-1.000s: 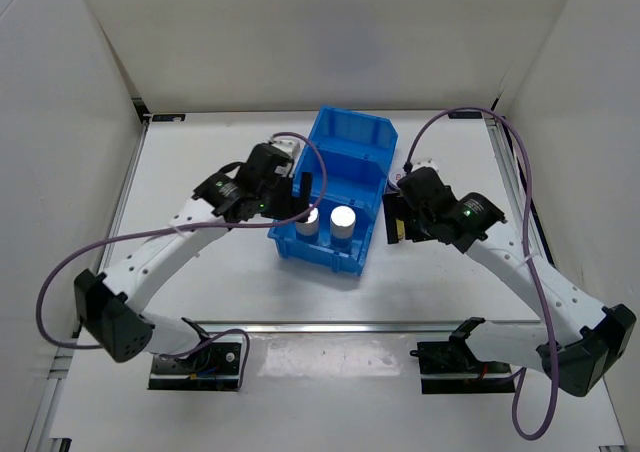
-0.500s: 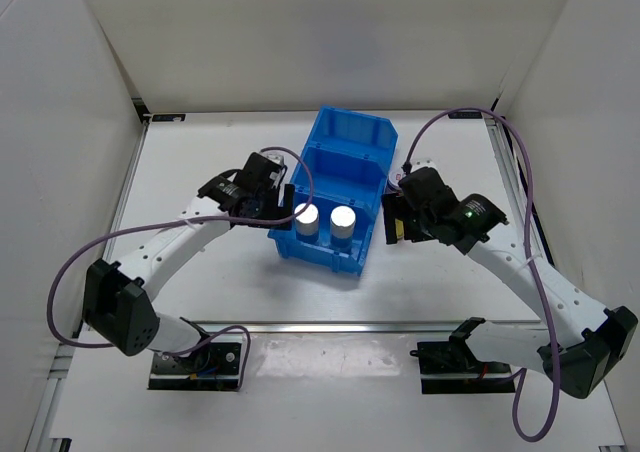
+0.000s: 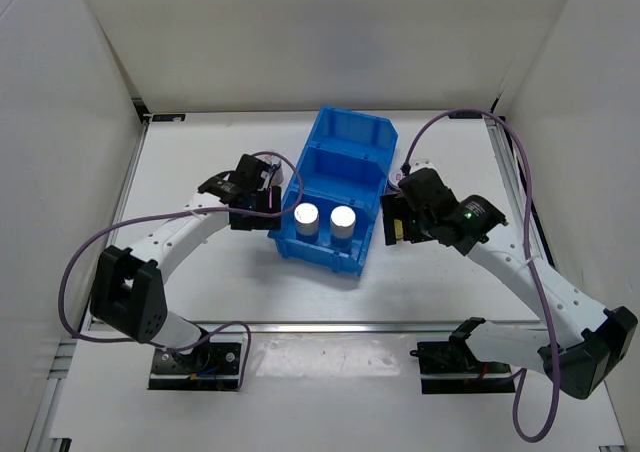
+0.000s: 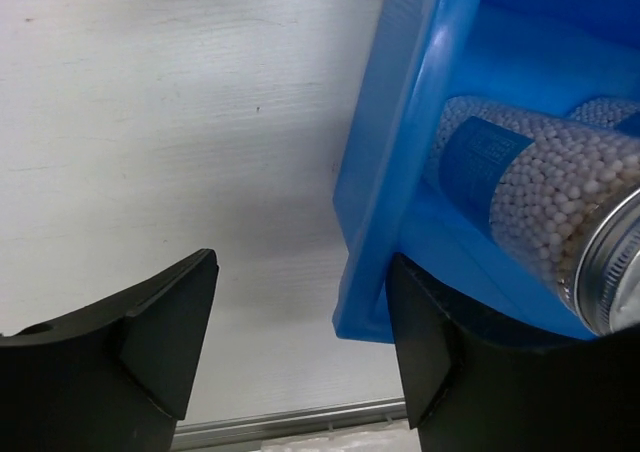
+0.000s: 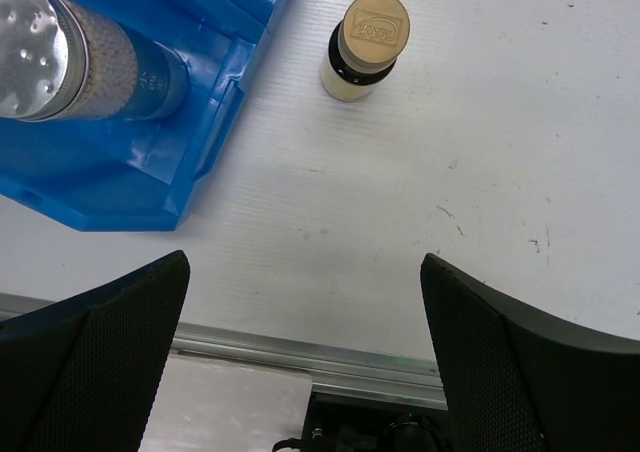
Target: Organize the condiment bottles
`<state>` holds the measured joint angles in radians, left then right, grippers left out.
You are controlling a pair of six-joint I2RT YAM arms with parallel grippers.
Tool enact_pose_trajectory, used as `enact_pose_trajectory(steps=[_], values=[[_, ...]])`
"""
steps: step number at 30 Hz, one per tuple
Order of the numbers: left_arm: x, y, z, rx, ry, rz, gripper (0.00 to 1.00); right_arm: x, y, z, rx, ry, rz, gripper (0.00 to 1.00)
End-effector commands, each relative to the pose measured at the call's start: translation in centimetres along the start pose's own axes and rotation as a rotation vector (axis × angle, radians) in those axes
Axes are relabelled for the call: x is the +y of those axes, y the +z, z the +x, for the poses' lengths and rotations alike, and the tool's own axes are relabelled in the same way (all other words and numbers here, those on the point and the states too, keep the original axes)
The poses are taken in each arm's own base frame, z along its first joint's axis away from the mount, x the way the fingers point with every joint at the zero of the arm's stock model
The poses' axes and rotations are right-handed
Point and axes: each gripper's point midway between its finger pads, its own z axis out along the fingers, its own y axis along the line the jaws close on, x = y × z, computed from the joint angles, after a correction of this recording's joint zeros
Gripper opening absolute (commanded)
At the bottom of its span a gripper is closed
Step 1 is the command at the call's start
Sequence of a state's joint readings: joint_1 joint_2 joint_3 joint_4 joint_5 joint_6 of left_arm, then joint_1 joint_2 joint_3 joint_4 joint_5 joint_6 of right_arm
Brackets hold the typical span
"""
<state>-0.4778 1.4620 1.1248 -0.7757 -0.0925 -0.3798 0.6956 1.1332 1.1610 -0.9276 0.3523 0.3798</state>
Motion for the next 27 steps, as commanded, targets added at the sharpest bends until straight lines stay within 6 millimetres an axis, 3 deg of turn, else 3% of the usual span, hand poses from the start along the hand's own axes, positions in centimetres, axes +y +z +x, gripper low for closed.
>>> enact_pose_trajectory(steps=[1,5,6,7,10,15,27], values=[[-0.9,0.3,-0.4,-0.006,-0.010,0.052,0.76,0.2,-0.3,-0.6,-0.035,-0.001,-0.023,0.99],[-1.3,0.2,-0.4,-0.007,-0.001,0.075,0.66,0.2,-0.3,-0.6,-0.035,-0.001,-0.023,0.99],[-1.3,0.4,0.1,0.009,0.000,0.084,0.59,0.2,-0.3,-0.6,-0.035,-0.001,-0.023,0.99],[-1.2,0.7,0.6,0.022,0.001,0.079,0.57,0.2,-0.1,-0.3,-0.027,-0.003,-0.020,0.99],[-1.9,0.5,1.4,0.034,0.004,0.097,0.57,0.2,-0.1,-0.3,-0.027,-0.003,-0.020,0.99],[-1.6,0.4,3.8,0.065,0.000,0.093,0.54,0.2,-0.1,-0.3,-0.027,-0.003,-0.020,0.99],[-3.6,-3.0,6.0,0.039,-0.001,0.172,0.57,-1.1,1.5,-0.2,0.011,0.015,0.061,0.99]])
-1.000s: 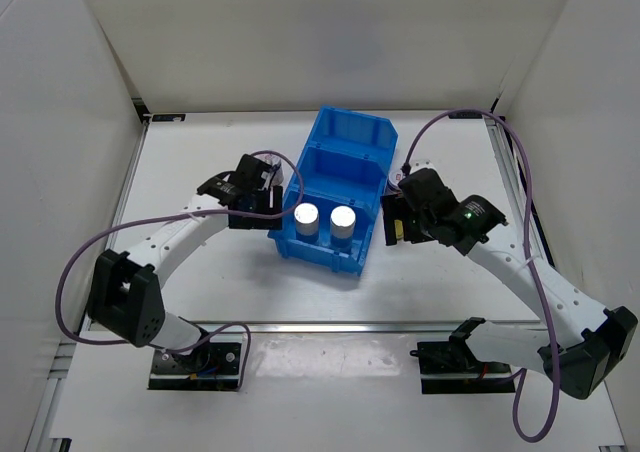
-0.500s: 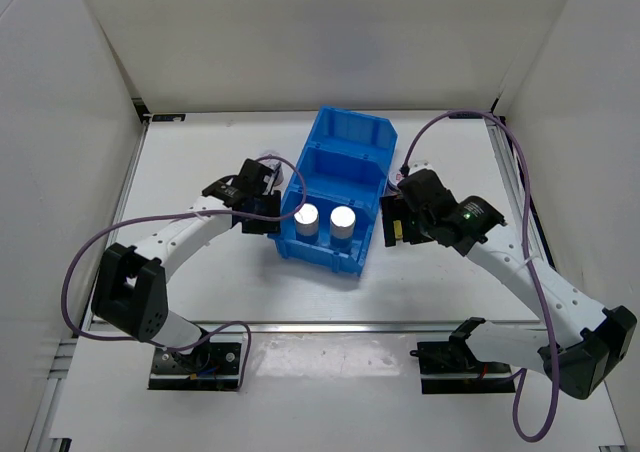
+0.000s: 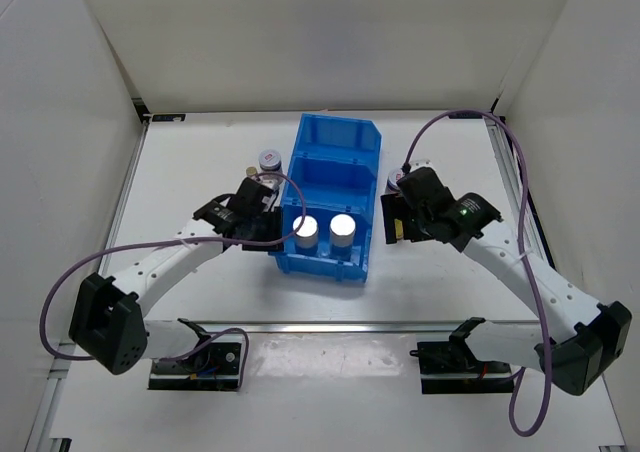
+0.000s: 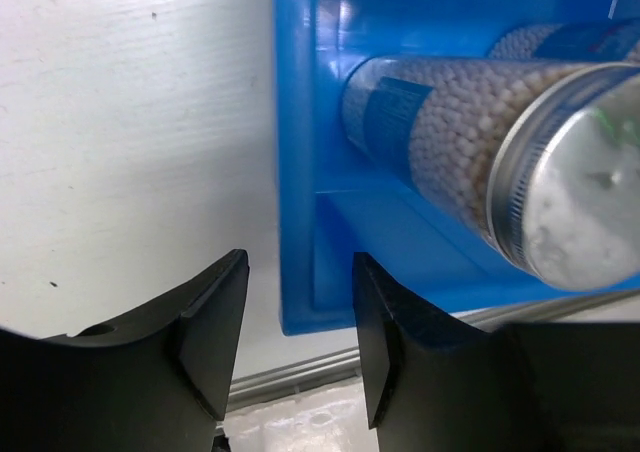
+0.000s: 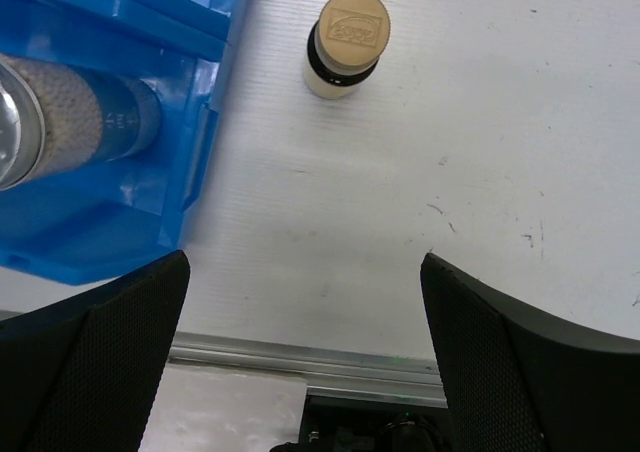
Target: Organize the condiment bottles
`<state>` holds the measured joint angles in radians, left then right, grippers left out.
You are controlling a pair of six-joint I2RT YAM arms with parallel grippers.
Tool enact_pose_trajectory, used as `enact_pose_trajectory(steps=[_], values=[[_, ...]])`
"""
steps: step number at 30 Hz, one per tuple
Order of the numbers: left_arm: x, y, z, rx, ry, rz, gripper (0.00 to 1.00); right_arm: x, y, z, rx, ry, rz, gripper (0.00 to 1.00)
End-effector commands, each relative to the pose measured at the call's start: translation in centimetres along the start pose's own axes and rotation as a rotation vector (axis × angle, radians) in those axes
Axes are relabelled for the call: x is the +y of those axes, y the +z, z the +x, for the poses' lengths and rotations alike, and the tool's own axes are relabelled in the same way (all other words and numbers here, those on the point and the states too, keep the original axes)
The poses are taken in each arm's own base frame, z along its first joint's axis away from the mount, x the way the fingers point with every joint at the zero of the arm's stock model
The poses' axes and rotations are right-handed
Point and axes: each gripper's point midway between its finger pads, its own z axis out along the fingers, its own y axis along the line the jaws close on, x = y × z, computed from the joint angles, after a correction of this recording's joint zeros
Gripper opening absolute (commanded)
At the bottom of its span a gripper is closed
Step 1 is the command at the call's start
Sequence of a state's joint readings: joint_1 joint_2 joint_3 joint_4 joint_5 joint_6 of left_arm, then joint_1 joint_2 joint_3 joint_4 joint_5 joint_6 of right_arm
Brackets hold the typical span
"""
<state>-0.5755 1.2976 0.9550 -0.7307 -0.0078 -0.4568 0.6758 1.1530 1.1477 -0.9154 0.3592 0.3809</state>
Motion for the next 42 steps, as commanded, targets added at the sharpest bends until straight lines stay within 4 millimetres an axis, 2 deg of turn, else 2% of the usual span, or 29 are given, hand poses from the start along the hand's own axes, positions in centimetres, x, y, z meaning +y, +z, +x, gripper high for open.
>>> enact_pose_trajectory(steps=[1,4,6,7,9,11,14,18,20,21,25,26,27,31,32,35,37,39,40,42], values=[[-1.5,-1.2,1.6,0.031,0.003,0.044,0.57,-0.9,1.0,-0.3,0.005,0.012,0.048,0.99],[-2.3,-1.5,2.1,0.039,0.001,0.057,0.57,-1.6,2.0,-0.9,0.016,0.017,0.064,0.99],[-2.8,-1.5,3.2,0.064,0.016,0.062,0.58,-2.3,2.7,-1.8,0.027,0.024,0.078,0.99],[-2.9,-1.7,3.2,0.052,0.015,0.059,0.58,-2.5,3.4,-1.5,0.057,0.019,0.082,0.96],[-2.9,-1.6,4.0,0.064,0.030,0.038,0.60,-2.1,4.1,-2.7,0.046,0.033,0.054,0.93],[-2.6,-1.7,4.4,0.067,0.039,0.027,0.61,-1.9,4.6,-3.0,0.044,0.029,0.033,0.92],[-2.1,-1.9,4.5,0.065,0.040,0.005,0.64,-1.3,5.1,-4.0,0.037,0.028,0.002,0.90],[-2.1,-2.4,3.8,0.047,0.040,-0.008,0.81,-0.3,5.6,-5.1,0.036,0.020,-0.038,0.87],[-2.3,-2.6,3.4,0.038,0.048,-0.002,0.96,0.1,6.2,-5.3,0.045,0.010,-0.045,0.86],[-2.4,-2.8,3.3,0.037,0.048,-0.001,1.00,0.2,6.6,-5.4,0.052,0.009,-0.043,0.86],[-2.7,-3.6,2.6,0.013,0.055,0.015,1.00,0.2,7.7,-6.3,0.053,-0.002,-0.023,0.86],[-2.8,-4.1,2.0,-0.003,0.054,0.012,1.00,0.0,8.3,-5.8,0.081,-0.008,-0.005,0.86],[-3.0,-4.8,1.5,-0.030,0.060,0.029,1.00,0.1,8.4,-6.2,0.077,-0.007,-0.006,0.86],[-3.5,-7.2,-0.4,-0.104,0.077,0.049,1.00,0.1,9.2,-6.3,0.090,-0.011,0.007,0.75],[-3.2,-8.0,-0.9,-0.128,0.074,0.037,1.00,0.1,9.2,-6.3,0.090,-0.011,0.007,0.75],[-3.6,-10.7,-3.3,-0.218,0.125,0.045,1.00,-0.4,9.2,-6.0,0.107,-0.006,0.040,0.74],[-4.1,-13.1,-5.5,-0.303,0.164,0.060,1.00,-0.9,9.2,-5.9,0.109,0.002,0.070,0.68],[-3.3,-15.0,-7.5,-0.386,0.155,0.027,1.00,-0.9,9.2,-5.9,0.109,0.002,0.070,0.65],[-2.2,-15.4,-8.4,-0.417,0.157,-0.017,1.00,-0.9,9.1,-5.7,0.117,0.009,0.072,0.60],[-1.3,-16.0,-9.7,-0.442,0.154,-0.050,1.00,-1.1,9.1,-5.7,0.115,0.009,0.081,0.54]])
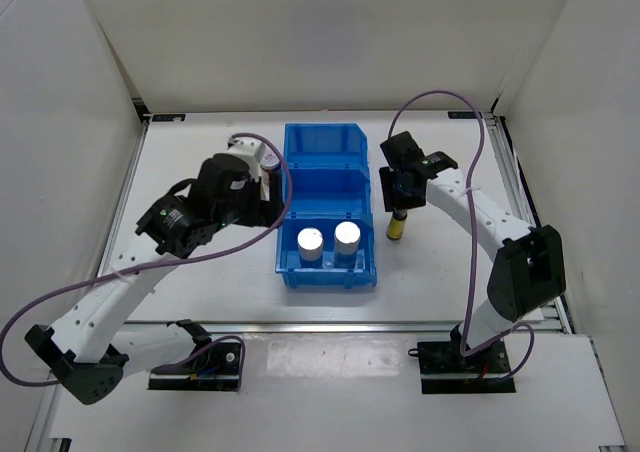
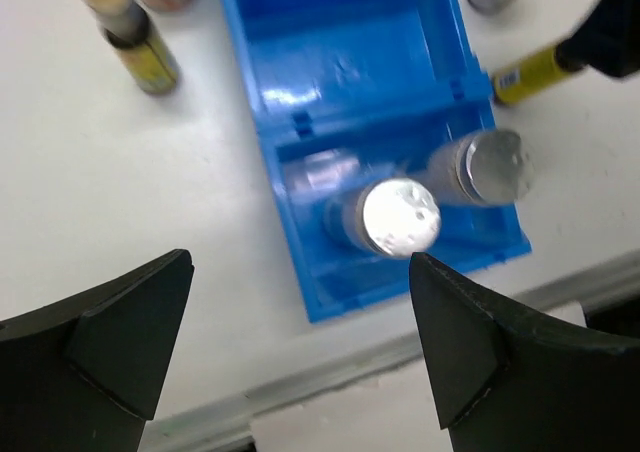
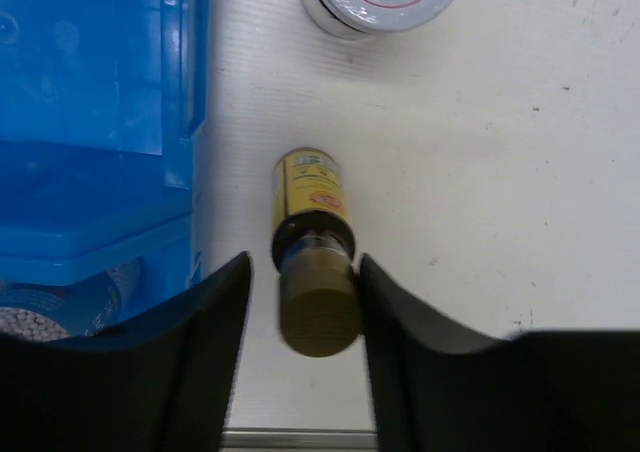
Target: Organize the condiment bottles
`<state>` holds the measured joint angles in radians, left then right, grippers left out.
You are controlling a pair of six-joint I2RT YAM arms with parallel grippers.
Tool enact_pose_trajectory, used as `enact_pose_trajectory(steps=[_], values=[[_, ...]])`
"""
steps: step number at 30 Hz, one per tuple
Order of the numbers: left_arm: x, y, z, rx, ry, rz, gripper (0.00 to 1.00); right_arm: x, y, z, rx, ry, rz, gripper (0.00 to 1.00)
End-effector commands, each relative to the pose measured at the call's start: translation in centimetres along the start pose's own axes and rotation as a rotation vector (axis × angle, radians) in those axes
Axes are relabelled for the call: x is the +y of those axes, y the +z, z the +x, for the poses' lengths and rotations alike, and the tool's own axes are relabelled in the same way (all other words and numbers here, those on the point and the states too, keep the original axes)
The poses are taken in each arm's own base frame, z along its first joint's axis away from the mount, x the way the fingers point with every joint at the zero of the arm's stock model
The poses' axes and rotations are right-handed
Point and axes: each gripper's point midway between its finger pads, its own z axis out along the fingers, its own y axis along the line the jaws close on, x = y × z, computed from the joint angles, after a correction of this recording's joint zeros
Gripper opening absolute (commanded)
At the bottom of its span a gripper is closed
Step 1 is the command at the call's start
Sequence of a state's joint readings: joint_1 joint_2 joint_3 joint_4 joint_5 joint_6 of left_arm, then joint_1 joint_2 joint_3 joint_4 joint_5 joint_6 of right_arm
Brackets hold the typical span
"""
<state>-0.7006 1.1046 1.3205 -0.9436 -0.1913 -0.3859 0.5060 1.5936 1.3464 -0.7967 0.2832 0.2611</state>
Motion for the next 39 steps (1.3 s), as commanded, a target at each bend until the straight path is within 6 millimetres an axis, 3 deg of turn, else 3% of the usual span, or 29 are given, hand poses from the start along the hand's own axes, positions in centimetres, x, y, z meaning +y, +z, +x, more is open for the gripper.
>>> enact_pose_trajectory(steps=[1,5,8,14,18,22,25,31,35,39], values=[[4.1,-0.9,-2.6,-0.069,0.052,-0.145,1.00,-0.5,-0.9,-0.9,-0.021,0.018,0.024,0.47],[6.6,0.2,-3.0,-0.045,0.046,-0.226,1.00,-0.7,-0.9,-0.7,-0.015,0.016,0.035,0.35],[8.1,1.3,-2.1,-0.015,0.035,-0.265,1.00,-0.9,-0.9,-0.8,-0.018,0.016,0.046,0.27],[9.2,3.4,0.2,0.027,-0.001,-0.280,1.00,-1.0,-2.0,-1.9,-0.039,0.021,0.049,0.11],[9.4,4.1,1.5,0.043,-0.007,-0.284,1.00,-1.2,-5.0,-4.3,-0.123,0.012,0.071,0.00],[10.0,3.7,1.7,0.019,-0.068,-0.324,1.00,1.0,-8.6,-7.0,-0.219,-0.015,0.015,0.00],[9.7,3.1,1.6,-0.012,-0.126,-0.318,1.00,2.6,-9.5,-9.2,-0.267,-0.043,-0.013,0.00],[9.4,3.7,2.1,-0.001,-0.202,-0.316,1.00,6.4,-9.0,-12.0,-0.312,-0.110,-0.077,0.00],[10.5,5.5,2.7,0.036,-0.219,-0.388,1.00,8.3,-6.3,-12.5,-0.282,-0.133,-0.114,0.00],[10.1,6.9,1.5,0.058,-0.259,-0.364,1.00,9.5,-3.6,-12.9,-0.272,-0.160,-0.119,0.00]])
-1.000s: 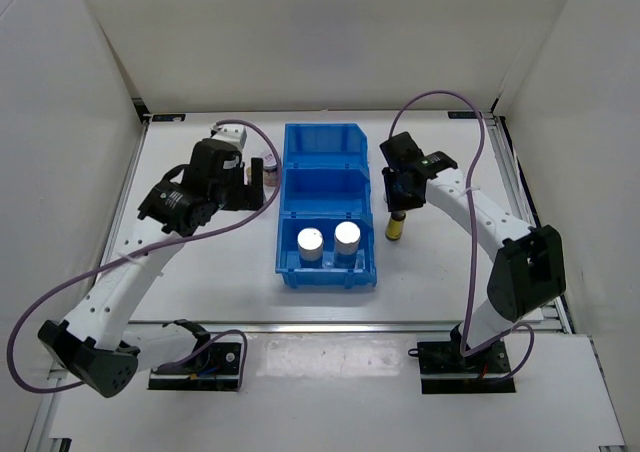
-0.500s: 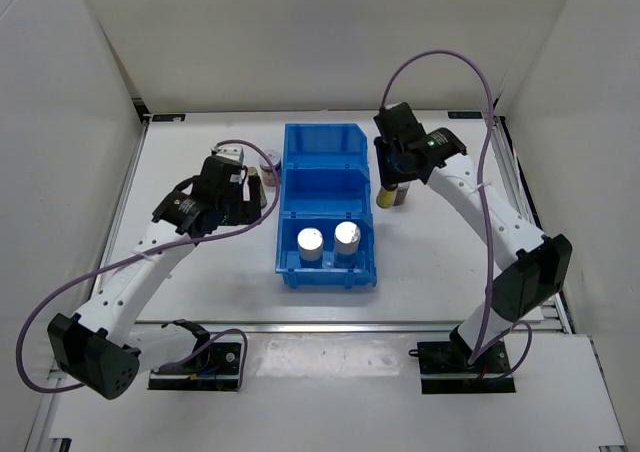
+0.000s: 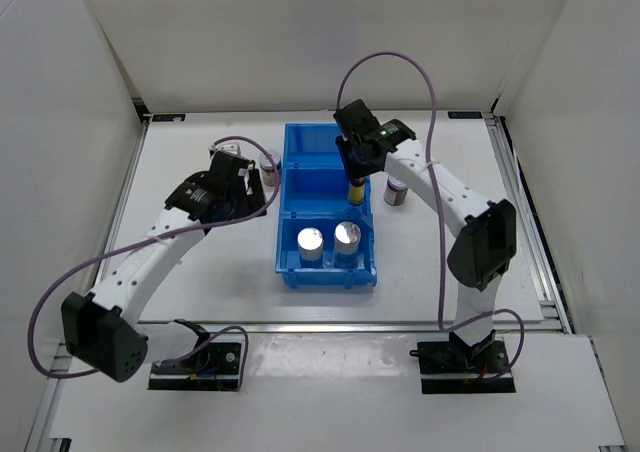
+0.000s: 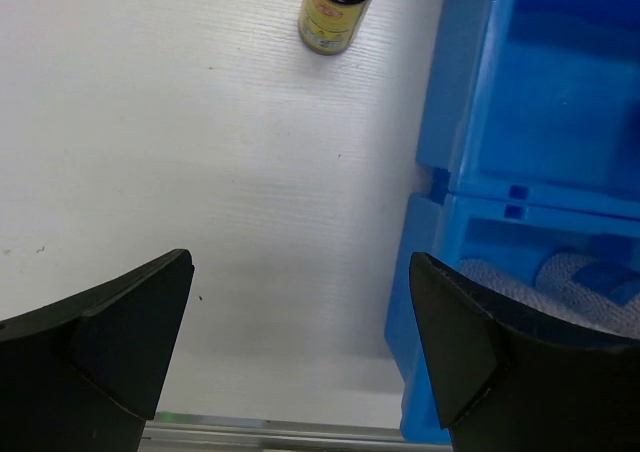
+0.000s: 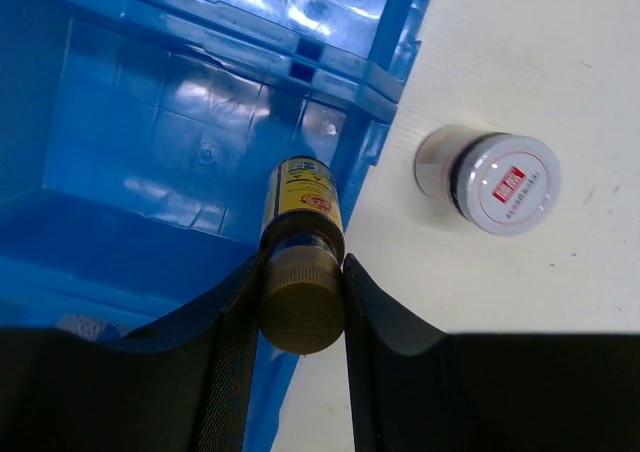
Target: Organize the condiment bottles
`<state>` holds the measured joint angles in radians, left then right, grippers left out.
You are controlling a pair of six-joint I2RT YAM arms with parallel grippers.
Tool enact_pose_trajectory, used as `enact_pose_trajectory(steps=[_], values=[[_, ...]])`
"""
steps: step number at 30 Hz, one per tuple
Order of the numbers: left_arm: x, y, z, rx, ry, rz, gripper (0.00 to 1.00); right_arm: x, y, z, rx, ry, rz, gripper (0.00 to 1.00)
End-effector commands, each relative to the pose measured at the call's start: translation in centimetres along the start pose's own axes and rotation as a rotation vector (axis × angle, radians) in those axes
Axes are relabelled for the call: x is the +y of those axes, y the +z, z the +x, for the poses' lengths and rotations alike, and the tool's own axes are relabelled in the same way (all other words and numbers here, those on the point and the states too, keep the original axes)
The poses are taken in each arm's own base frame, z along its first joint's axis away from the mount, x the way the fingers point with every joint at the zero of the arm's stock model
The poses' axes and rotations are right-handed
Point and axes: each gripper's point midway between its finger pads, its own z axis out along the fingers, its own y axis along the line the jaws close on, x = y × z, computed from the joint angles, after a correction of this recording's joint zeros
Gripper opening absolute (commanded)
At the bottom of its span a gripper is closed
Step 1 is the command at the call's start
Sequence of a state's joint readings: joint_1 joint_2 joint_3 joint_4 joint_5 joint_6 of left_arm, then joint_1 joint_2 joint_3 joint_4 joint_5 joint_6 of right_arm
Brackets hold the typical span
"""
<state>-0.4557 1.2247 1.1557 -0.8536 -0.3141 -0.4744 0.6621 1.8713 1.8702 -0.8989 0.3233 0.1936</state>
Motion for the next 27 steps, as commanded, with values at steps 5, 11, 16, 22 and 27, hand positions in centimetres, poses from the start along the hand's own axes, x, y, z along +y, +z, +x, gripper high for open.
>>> enact_pose_trajectory(steps=[5,11,16,22,27], values=[[-0.8,3.2,-2.6,0.018,-0.061,-0.011,1.00,1.5,2.5,-2.5,-0.078,-0.003,-0.096,0.00],[-1.0,4.6,-4.3,0.022,-0.056,-0.010,1.00,1.3,4.6,-1.5,-0.038,0.004,-0.102,0.20],[-1.6,5.9,-5.4,0.018,-0.047,-0.001,1.00,1.4,5.6,-0.3,-0.009,-0.001,-0.098,0.52],[-2.5,7.8,-6.1,0.039,-0.041,-0.011,1.00,0.3,1.4,-2.8,-0.124,0.022,-0.091,1.00],[-2.8,8.8,-7.0,0.035,-0.030,-0.020,1.00,0.1,-1.9,-4.2,-0.196,0.034,-0.123,1.00]])
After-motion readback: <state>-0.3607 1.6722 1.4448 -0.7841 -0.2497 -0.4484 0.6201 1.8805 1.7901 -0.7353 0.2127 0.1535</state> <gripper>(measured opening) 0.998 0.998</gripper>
